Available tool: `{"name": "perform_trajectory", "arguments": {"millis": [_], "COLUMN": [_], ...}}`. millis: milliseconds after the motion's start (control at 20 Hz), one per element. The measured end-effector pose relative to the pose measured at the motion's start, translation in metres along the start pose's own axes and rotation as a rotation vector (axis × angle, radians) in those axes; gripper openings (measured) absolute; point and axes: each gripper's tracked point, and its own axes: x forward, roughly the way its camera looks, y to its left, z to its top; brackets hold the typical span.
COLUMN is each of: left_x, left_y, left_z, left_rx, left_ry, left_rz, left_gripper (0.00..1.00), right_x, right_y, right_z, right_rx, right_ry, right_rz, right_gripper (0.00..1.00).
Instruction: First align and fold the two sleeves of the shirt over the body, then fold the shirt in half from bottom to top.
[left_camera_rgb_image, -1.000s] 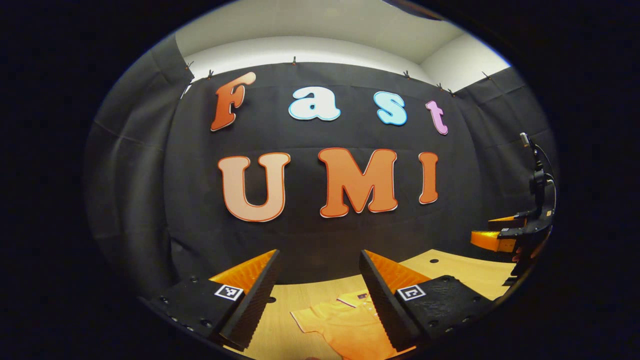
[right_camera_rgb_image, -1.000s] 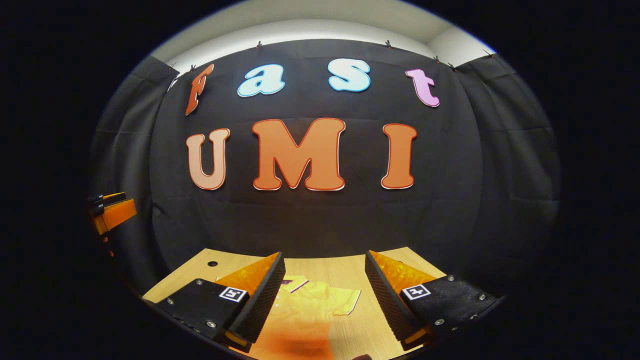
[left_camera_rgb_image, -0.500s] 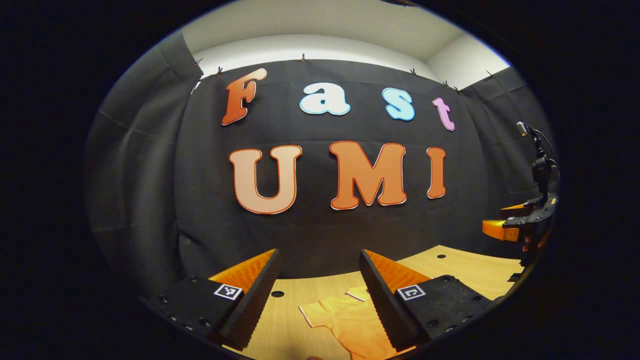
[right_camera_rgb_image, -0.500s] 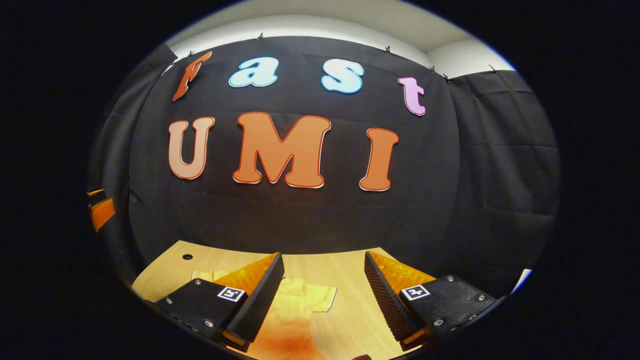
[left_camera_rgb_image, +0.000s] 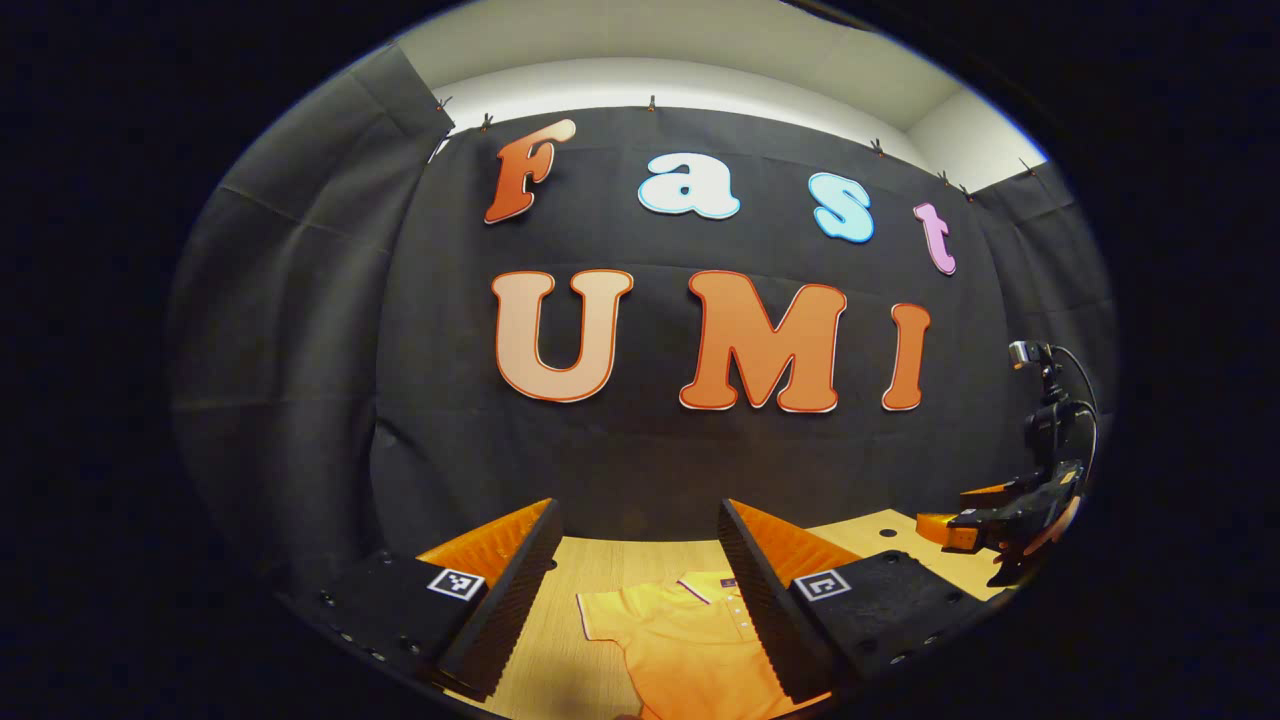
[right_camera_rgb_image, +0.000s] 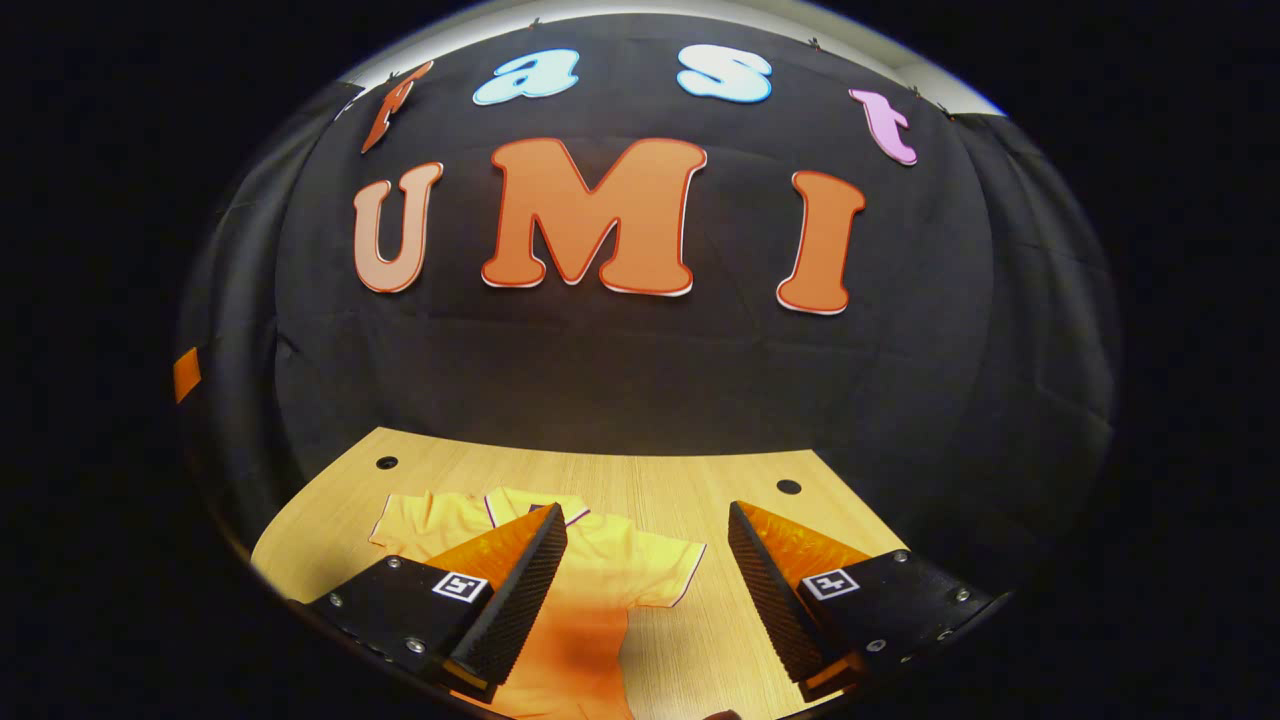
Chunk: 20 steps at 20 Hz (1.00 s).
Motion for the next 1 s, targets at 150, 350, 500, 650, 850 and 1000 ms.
{"name": "perform_trajectory", "arguments": {"millis": [150, 350, 500, 650, 850, 1000], "left_x": [0.000, 0.003, 0.001, -0.003, -0.009, -0.015], "left_y": [-0.005, -0.017, -0.015, -0.004, 0.005, 0.006], "left_z": [0.005, -0.004, -0.012, -0.021, -0.033, -0.047], "left_rx": [0.044, 0.076, 0.084, 0.089, 0.123, 0.121], "left_ry": [-0.002, 0.026, 0.052, 0.082, 0.128, 0.183], "left_rz": [0.032, 0.046, 0.083, 0.144, 0.218, 0.250], "left_gripper": [0.96, 0.95, 0.96, 0.96, 0.96, 0.96], "right_x": [0.028, 0.061, 0.091, 0.118, 0.145, 0.158], "right_y": [0.004, 0.003, -0.004, -0.013, -0.016, -0.010], "right_z": [-0.028, -0.069, -0.089, -0.117, -0.148, -0.167], "right_rx": [0.010, 0.040, 0.057, 0.102, 0.136, 0.171], "right_ry": [0.110, 0.278, 0.357, 0.478, 0.620, 0.709], "right_rz": [0.061, 0.091, 0.092, 0.076, 0.087, 0.110], "right_gripper": [0.98, 0.99, 0.99, 0.96, 0.90, 0.75]}}
